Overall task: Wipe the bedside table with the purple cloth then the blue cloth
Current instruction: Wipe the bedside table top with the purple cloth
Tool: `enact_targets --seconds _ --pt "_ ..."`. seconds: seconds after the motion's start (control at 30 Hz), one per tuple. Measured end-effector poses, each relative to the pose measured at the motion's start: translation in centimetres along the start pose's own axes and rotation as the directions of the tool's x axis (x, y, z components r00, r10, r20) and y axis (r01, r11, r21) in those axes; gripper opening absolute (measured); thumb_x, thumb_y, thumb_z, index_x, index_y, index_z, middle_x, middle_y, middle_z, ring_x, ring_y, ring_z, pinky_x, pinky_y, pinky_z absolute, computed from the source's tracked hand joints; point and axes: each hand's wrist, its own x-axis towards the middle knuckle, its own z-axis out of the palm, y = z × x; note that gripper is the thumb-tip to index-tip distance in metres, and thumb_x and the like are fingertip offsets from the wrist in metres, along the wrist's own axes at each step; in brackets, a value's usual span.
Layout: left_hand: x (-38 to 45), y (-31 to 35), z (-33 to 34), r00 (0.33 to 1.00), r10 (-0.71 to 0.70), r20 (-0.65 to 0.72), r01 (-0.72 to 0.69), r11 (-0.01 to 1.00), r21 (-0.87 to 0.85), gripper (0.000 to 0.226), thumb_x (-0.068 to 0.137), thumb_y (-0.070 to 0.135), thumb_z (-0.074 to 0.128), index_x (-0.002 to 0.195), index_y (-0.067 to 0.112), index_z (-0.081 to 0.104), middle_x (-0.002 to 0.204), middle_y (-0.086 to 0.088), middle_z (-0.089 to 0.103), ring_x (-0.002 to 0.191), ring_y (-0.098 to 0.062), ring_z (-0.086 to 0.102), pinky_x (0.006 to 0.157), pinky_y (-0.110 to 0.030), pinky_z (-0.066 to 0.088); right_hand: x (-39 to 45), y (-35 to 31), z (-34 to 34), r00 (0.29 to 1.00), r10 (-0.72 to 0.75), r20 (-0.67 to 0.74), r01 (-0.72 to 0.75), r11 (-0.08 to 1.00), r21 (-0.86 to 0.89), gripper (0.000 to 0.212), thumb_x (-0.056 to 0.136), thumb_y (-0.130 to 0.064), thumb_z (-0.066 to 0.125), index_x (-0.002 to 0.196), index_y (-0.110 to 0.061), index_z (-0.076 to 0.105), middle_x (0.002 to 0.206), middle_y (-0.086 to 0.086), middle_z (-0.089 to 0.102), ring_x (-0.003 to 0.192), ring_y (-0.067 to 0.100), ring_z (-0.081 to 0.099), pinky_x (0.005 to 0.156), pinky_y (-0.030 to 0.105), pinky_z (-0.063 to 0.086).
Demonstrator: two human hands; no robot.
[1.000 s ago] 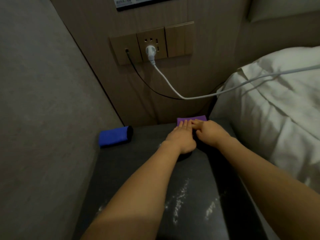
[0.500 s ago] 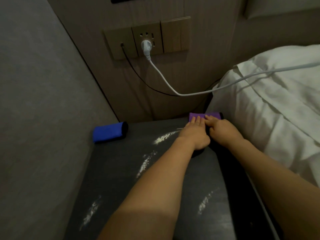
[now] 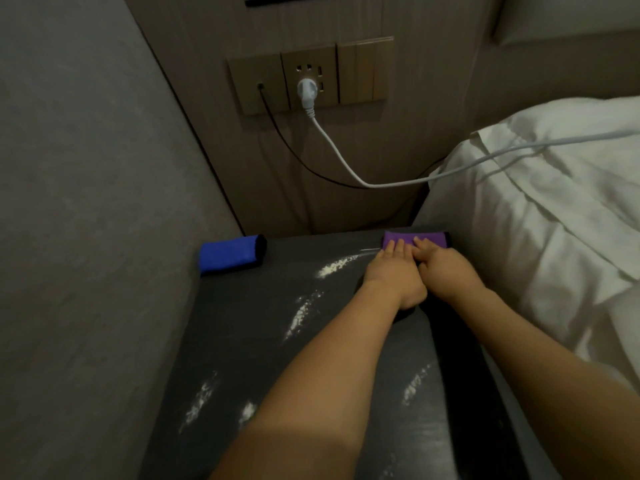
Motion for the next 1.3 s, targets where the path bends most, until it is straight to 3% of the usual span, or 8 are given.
enact_targets --seconds 0.4,1.3 --pt "-5.6 -9.6 -0.1 0.993 -0.117 -0.033 0.116 0.993 -0.014 0.074 0.093 0.025 0.041 0.152 0.003 0.001 0.162 -0.012 -0.001 0.149 -0.022 0.0 0.12 -0.033 0.003 0.5 -10.3 3.7 0.99 -0.141 0.028 0.139 0.989 0.051 0.051 0.093 -0.016 0.038 0.144 -0.015 0.034 0.157 0.004 0.023 0.144 0.018 0.022 0.114 0.032 0.023" --pt "-16.9 -23.3 1.8 0.942 -0.318 -0.105 0.307 0.945 -0.11 0.073 0.092 0.022 0.042 0.152 0.009 0.005 0.162 -0.009 0.005 0.149 -0.019 0.004 0.119 -0.034 0.005 -2.1 -26.8 9.2 0.925 -0.343 0.167 0.35 0.937 -0.013 0.055 0.094 -0.018 0.037 0.147 -0.012 0.024 0.158 0.007 0.019 0.145 0.021 0.019 0.116 0.035 0.018"
